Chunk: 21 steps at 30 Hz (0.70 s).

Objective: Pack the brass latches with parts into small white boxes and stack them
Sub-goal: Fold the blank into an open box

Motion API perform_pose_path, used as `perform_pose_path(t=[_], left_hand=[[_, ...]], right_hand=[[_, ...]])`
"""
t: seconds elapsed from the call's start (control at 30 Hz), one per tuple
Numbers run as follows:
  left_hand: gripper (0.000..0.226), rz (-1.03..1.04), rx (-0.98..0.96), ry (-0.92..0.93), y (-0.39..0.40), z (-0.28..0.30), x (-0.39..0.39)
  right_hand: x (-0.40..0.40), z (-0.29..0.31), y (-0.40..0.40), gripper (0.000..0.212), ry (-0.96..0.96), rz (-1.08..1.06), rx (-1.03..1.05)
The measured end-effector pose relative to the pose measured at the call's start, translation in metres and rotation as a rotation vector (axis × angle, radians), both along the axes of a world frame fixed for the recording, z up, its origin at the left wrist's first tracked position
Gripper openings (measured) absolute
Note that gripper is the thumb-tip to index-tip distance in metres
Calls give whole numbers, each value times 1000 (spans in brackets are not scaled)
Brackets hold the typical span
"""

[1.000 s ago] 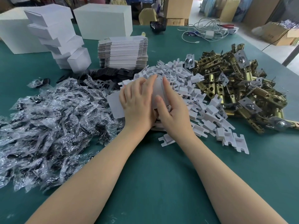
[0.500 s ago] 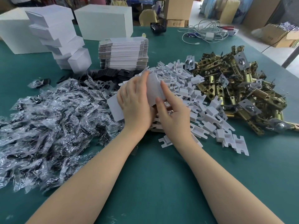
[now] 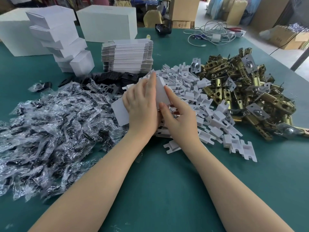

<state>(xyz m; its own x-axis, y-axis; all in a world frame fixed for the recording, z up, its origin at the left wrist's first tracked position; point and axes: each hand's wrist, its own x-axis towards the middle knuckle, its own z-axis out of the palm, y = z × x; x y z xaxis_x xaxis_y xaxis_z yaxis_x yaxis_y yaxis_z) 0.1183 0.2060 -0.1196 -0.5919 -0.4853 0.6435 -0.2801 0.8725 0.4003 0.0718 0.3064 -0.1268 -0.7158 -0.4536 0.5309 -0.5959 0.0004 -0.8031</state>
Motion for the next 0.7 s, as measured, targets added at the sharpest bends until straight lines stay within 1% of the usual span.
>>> perform_pose_path(t=[0.07,0.13,0.2,0.27,0.3,0.37,0.43,0.47,0.53,0.6,0.63,0.7], left_hand=[[81,-60,-22,-59,-2,0,0],[95,-90,-30,-105,-4,1,2],[91,-120,-61,-35,-4,3,4],[86,-198,-38,103,-6,3,5],[86,-242,1,154,-6,3,6],[88,-328,81,176,-6,1,7],[78,-423,138,166,-6,1,8],[71,-472,159,180,-6,2,8],[62,-547,151,238,-5,2,7],[59,-542,107,290,-2,-1,5],[57,-526,128,308,-1,-2,5],[53,-497,253,321,2,-1,6]], right_hand=[[-5,4,2,43,-128,-27,-54],[-17,10,10,39,-344,-87,-190],[-32,18,23,33,-582,-185,-338],[-46,24,37,21,-755,-259,-447],[-51,25,43,17,-815,-275,-474],[-56,27,48,25,-953,-244,-482],[-55,28,47,32,-1064,-162,-381],[-53,27,45,34,-1064,-119,-294],[-49,25,39,33,-972,-85,-141],[-43,24,33,36,-863,-99,-37],[-39,23,30,41,-788,-111,2],[-34,20,27,51,-540,-173,94]])
